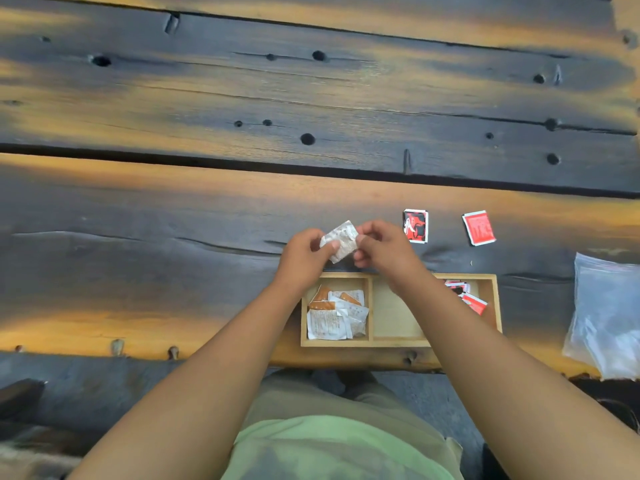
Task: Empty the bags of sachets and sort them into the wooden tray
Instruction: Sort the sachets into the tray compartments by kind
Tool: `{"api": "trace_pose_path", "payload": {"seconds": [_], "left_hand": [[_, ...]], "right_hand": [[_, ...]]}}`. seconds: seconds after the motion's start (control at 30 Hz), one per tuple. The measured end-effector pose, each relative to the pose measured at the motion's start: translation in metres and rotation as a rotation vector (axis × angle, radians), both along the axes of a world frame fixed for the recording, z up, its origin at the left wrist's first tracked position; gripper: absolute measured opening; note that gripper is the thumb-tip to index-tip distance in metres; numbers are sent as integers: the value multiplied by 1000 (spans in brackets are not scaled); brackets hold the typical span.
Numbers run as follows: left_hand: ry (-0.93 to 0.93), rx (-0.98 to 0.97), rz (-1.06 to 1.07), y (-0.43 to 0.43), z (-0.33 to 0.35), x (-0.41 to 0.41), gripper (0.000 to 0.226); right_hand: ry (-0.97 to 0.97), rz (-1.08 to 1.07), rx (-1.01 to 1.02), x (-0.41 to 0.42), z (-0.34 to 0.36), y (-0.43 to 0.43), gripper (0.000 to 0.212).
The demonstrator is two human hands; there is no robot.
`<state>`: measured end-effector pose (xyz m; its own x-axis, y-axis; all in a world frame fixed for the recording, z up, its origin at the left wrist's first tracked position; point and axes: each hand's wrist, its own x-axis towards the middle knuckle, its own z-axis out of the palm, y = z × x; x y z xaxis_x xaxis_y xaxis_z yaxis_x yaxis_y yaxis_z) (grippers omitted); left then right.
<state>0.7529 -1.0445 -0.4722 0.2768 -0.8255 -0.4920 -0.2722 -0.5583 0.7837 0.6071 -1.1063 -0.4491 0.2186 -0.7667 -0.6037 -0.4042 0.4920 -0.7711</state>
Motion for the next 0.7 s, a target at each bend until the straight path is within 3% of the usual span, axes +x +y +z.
{"api": "trace_pose_path", "payload": {"seconds": [0.17, 0.3, 0.57, 0.7], "left_hand": [[0, -32, -41, 24, 10, 7, 21], [-34, -24, -164, 46, 15, 5, 16], [-16, 55, -222, 88, 17, -2, 26], [-199, 59, -366, 101, 16, -10, 21]], "right_hand": [[55, 59, -27, -15, 17, 35, 4], [110, 117, -92, -19, 18, 61, 11], [286, 299, -137, -31, 11, 97, 24], [422, 429, -178, -35, 9, 112, 19]]}}
